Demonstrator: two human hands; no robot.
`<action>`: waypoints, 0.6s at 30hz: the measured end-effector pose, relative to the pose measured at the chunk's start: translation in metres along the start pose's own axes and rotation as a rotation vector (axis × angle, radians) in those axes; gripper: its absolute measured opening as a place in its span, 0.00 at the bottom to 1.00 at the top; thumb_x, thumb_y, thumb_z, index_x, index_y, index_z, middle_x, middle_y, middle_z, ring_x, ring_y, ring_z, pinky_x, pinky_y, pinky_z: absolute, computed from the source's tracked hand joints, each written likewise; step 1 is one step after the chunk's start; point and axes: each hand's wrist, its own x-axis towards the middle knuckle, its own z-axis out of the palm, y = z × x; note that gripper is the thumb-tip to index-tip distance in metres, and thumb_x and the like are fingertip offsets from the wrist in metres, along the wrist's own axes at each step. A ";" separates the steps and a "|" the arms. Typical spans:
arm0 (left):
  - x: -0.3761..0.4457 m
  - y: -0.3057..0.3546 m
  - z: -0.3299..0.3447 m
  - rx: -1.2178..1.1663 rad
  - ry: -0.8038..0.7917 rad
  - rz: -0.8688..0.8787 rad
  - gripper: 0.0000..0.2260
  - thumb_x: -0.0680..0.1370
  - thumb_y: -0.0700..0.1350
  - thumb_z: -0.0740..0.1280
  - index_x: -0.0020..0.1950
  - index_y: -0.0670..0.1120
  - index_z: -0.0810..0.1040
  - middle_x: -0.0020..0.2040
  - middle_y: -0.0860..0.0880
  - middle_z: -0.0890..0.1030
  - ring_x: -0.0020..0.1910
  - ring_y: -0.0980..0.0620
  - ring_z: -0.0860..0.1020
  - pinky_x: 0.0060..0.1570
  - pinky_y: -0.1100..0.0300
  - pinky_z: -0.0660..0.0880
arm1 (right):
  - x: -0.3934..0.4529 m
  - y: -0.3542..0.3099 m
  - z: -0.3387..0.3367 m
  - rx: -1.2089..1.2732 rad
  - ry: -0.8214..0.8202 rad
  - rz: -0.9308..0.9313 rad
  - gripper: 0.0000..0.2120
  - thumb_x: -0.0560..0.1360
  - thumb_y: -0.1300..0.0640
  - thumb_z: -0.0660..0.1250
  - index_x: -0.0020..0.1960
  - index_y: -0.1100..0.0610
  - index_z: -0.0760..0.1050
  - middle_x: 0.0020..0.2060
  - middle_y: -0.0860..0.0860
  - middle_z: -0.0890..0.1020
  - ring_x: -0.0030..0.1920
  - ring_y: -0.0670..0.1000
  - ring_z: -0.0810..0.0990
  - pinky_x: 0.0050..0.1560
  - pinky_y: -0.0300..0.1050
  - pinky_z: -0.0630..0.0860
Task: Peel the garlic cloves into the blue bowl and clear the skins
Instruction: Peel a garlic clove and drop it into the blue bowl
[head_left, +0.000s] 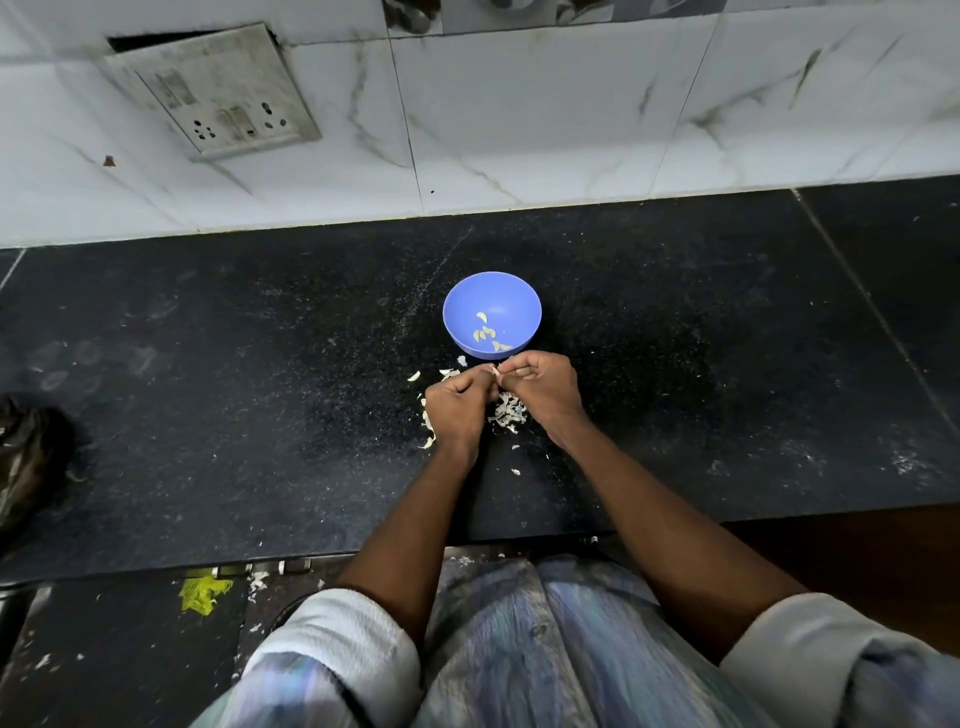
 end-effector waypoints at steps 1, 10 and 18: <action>-0.001 0.001 0.001 -0.063 0.010 -0.037 0.11 0.79 0.36 0.72 0.40 0.47 0.89 0.37 0.43 0.87 0.35 0.52 0.82 0.42 0.58 0.81 | 0.000 0.000 0.000 -0.002 -0.002 0.006 0.05 0.71 0.64 0.77 0.45 0.57 0.85 0.36 0.51 0.87 0.38 0.46 0.86 0.45 0.40 0.83; 0.003 0.001 -0.006 0.306 -0.034 0.204 0.03 0.76 0.43 0.79 0.48 0.46 0.90 0.39 0.55 0.88 0.38 0.60 0.84 0.44 0.56 0.83 | 0.005 0.003 -0.003 -0.300 0.054 -0.118 0.05 0.73 0.64 0.72 0.42 0.55 0.84 0.35 0.45 0.85 0.38 0.44 0.85 0.45 0.47 0.84; 0.002 0.001 -0.011 0.576 -0.046 0.464 0.06 0.76 0.37 0.76 0.48 0.48 0.90 0.42 0.54 0.87 0.38 0.58 0.81 0.41 0.62 0.78 | 0.007 -0.002 -0.001 -0.305 -0.025 -0.118 0.07 0.72 0.62 0.68 0.39 0.52 0.80 0.35 0.45 0.85 0.39 0.46 0.84 0.42 0.45 0.81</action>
